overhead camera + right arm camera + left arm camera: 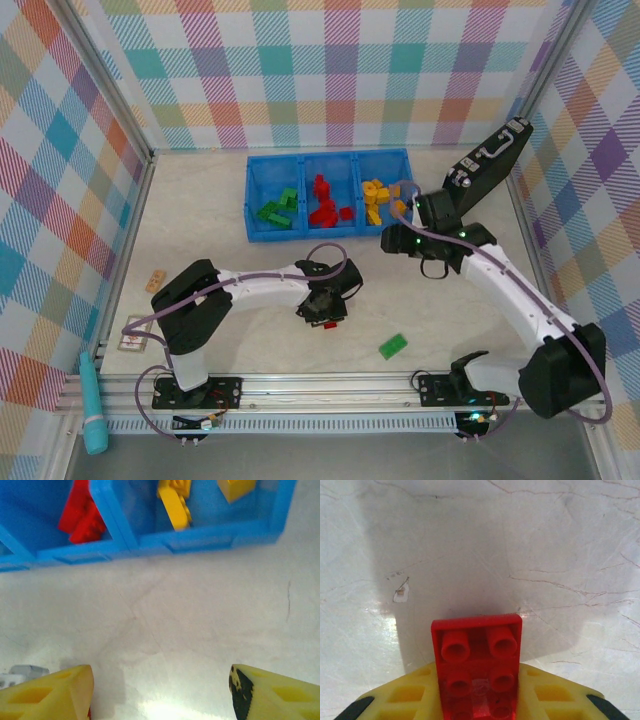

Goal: Sort the legos into containers by color
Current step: Pick up the lego from the middle-left of the table.

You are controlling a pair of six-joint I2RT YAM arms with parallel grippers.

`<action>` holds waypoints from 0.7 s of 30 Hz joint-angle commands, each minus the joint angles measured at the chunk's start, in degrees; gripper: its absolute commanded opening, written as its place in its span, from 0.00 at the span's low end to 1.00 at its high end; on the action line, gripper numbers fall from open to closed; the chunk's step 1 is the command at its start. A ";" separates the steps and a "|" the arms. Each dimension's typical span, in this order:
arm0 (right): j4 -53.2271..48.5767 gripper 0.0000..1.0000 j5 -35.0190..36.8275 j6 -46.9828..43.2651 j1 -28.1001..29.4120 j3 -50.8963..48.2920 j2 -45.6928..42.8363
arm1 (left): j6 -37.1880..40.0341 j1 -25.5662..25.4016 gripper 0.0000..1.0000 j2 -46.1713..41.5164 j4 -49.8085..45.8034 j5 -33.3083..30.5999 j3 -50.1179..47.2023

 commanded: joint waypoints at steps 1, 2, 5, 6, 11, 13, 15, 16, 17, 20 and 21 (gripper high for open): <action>-3.36 0.73 0.77 4.72 0.22 -3.09 -3.56 | -0.14 -0.87 0.20 0.63 -1.76 1.37 -0.68; -4.03 0.73 0.80 5.40 0.22 -3.95 -4.30 | 0.13 -0.90 0.19 0.87 -1.87 1.58 -0.38; -5.50 0.73 -0.32 7.42 0.22 -6.17 -6.25 | 1.47 -0.63 0.17 1.42 -2.71 1.59 1.10; -5.83 0.73 -0.60 8.03 0.22 -6.82 -6.78 | 1.96 -0.53 0.17 1.39 -3.05 1.51 1.50; -7.25 0.73 -1.84 10.67 0.21 -10.40 -10.02 | 4.05 0.74 0.16 0.09 -4.75 0.43 2.96; -7.92 0.73 -2.33 11.49 0.18 -11.40 -11.01 | 5.39 1.59 0.16 -0.60 -6.23 -0.52 4.12; -8.47 0.73 -3.12 12.50 0.18 -12.58 -12.01 | 7.26 2.60 0.16 -1.47 -8.23 -1.83 6.28; -8.72 0.73 -3.65 13.17 0.24 -13.26 -12.62 | 8.41 3.33 0.16 -1.83 -9.30 -2.79 7.82; -8.88 0.73 -4.20 13.95 0.22 -13.98 -13.20 | 9.84 4.02 0.16 -2.13 -10.42 -3.71 9.66; -9.62 0.73 -5.81 16.36 0.26 -16.16 -14.70 | 14.54 6.11 0.16 -1.96 -13.43 -6.31 15.65; -9.65 0.73 -6.15 17.15 0.22 -17.00 -15.22 | 16.11 6.75 0.16 -1.59 -14.26 -7.17 17.51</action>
